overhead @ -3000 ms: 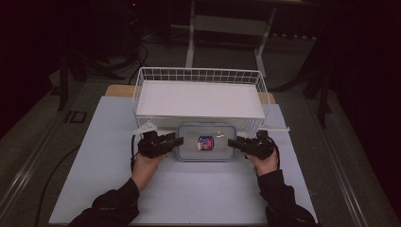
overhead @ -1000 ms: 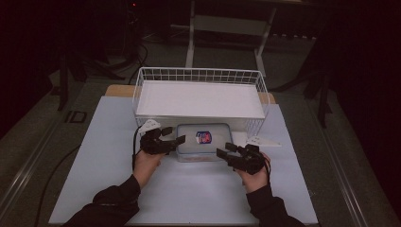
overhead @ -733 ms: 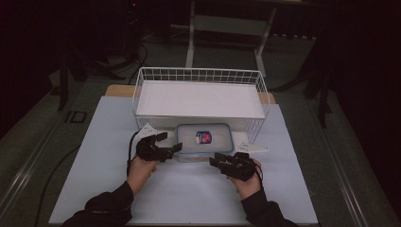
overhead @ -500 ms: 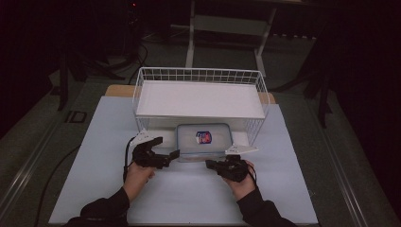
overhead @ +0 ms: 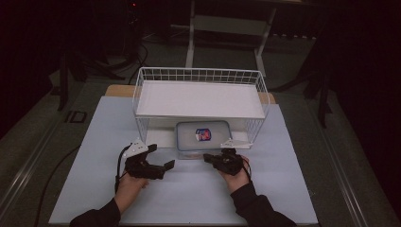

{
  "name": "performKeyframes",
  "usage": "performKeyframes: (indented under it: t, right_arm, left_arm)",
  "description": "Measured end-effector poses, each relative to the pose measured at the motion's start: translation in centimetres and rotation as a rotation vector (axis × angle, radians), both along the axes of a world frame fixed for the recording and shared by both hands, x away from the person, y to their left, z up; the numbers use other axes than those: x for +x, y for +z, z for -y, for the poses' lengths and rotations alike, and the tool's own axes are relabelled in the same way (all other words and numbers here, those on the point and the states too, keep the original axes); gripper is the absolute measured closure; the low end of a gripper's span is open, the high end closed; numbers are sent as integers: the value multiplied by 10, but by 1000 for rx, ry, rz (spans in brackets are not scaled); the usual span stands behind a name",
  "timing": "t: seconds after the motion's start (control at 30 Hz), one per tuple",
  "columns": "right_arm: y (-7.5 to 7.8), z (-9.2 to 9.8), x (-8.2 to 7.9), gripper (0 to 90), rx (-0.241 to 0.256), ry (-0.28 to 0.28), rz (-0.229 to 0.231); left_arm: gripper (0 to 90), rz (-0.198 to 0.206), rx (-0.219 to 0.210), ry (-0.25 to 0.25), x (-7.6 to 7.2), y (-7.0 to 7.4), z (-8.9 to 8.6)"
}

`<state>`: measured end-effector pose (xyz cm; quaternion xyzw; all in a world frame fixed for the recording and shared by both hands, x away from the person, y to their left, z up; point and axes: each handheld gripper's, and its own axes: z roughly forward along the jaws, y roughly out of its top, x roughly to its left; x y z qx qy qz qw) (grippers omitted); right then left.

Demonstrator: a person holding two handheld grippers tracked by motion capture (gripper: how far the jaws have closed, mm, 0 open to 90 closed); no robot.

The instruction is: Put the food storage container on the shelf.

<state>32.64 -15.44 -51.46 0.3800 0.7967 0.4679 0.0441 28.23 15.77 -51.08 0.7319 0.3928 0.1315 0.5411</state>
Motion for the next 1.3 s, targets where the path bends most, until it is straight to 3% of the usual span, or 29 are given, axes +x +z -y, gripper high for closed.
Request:
performKeyframes:
  t: [0.2,0.57,0.93,1.13,1.3]
  right_arm:
    - [0,-11,12,897,0,-19,17]
    - [-1,-22,40,897,5,-69,21]
    - [0,-21,60,897,4,-106,27]
    - [0,-20,62,890,-1,-101,21]
    - [4,-21,53,832,5,-65,32]
  left_arm:
    - [0,33,4,19,-1,1,-1]
    - [0,69,-6,8,-4,0,2]
    - [0,66,0,3,-3,-1,3]
    - [0,66,7,-3,-4,-1,4]
    - [0,75,1,-15,-5,2,5]
